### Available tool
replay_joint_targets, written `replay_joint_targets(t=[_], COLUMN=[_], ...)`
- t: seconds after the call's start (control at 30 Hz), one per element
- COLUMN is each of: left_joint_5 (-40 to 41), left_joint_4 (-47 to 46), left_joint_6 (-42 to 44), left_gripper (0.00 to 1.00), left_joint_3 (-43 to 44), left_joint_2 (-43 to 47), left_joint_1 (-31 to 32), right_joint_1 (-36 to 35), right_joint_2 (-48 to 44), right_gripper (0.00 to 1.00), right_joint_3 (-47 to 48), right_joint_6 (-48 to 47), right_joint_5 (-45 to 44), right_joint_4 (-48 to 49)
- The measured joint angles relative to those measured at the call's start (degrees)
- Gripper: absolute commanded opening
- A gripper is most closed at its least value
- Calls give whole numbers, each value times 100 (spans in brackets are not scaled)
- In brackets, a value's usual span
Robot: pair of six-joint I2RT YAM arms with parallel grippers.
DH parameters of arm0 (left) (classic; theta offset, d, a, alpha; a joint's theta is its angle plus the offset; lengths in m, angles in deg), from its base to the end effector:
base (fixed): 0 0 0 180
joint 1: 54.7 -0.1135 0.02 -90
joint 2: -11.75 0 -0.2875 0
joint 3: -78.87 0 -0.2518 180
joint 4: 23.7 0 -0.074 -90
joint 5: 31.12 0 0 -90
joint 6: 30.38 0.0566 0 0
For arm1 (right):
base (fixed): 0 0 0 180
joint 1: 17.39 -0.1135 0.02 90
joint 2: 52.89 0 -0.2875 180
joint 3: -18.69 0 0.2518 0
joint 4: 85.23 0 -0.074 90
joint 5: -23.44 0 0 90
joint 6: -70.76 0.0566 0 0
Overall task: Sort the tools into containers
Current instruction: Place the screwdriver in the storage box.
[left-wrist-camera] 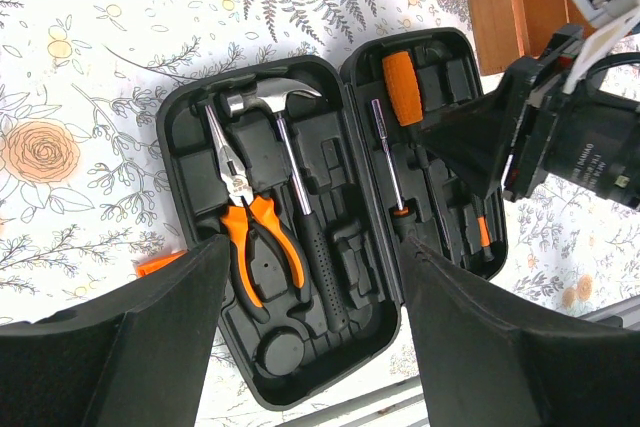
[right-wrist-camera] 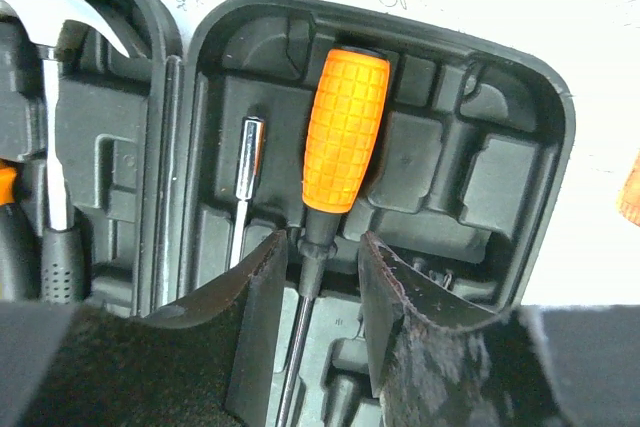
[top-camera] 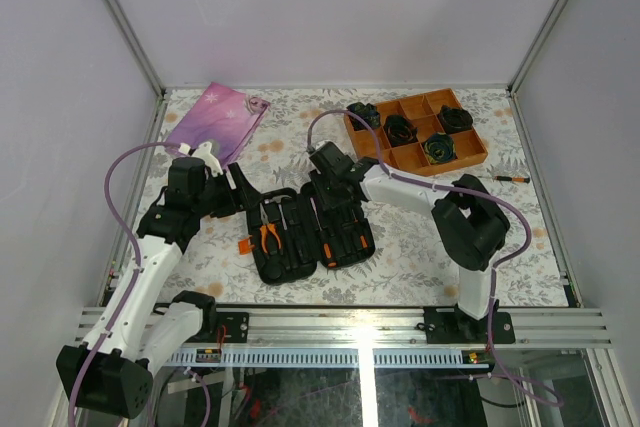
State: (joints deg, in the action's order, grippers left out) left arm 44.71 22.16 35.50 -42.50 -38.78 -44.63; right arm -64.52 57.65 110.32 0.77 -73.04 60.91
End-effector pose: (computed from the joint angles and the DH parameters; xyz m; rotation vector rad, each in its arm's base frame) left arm 0.1831 -0.0466 0.2920 -0.1403 2.2698 -0.5968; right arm 0.3026 0.3166 0.1974 -0.5436 2.4587 0.3502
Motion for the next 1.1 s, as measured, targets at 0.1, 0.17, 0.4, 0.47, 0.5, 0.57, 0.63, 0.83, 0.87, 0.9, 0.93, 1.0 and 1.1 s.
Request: replay_joint_targets(t=[0.1, 0.17, 0.4, 0.47, 0.5, 0.57, 0.63, 0.83, 0.87, 0.9, 0.93, 1.0, 1.1], left_joint_5=[0, 0, -2, 0, -2, -2, -2, -2, -2, -2, -2, -2, -2], left_joint_4=[0, 0, 0, 0, 0, 0, 0, -2, -2, -2, -2, -2, -2], left_joint_6=[0, 0, 0, 0, 0, 0, 0, 0, 0, 0, 0, 0, 0], left_gripper=[68, 68, 68, 68, 68, 68, 68, 68, 68, 68, 68, 68, 68], left_joint_3=[0, 0, 0, 0, 0, 0, 0, 0, 0, 0, 0, 0, 0], left_joint_2=[-4, -4, -4, -7, -7, -4, -7, -7, -7, -7, -7, -7, -11], left_joint_1=[0, 0, 0, 0, 0, 0, 0, 0, 0, 0, 0, 0, 0], right_joint_1=[0, 0, 0, 0, 0, 0, 0, 0, 0, 0, 0, 0, 0], right_joint_2=[-138, -168, -166, -166, -164, -162, -151, 90, 129, 155, 160, 164, 177], right_gripper=[39, 35, 24, 23, 23, 22, 21, 20, 20, 20, 19, 18, 14], right_joint_3=[-15, -15, -15, -15, -15, -13, -9, 111, 127, 149, 168, 181, 205], right_joint_6=[11, 11, 35, 42, 42, 42, 42, 39, 39, 39, 37, 37, 37], right_joint_5=[7, 13, 160, 186, 208, 273, 313, 319, 319, 319, 319, 319, 323], right_joint_4=[-4, -20, -229, -260, -282, -308, -343, -420, -468, -501, -522, -544, -581])
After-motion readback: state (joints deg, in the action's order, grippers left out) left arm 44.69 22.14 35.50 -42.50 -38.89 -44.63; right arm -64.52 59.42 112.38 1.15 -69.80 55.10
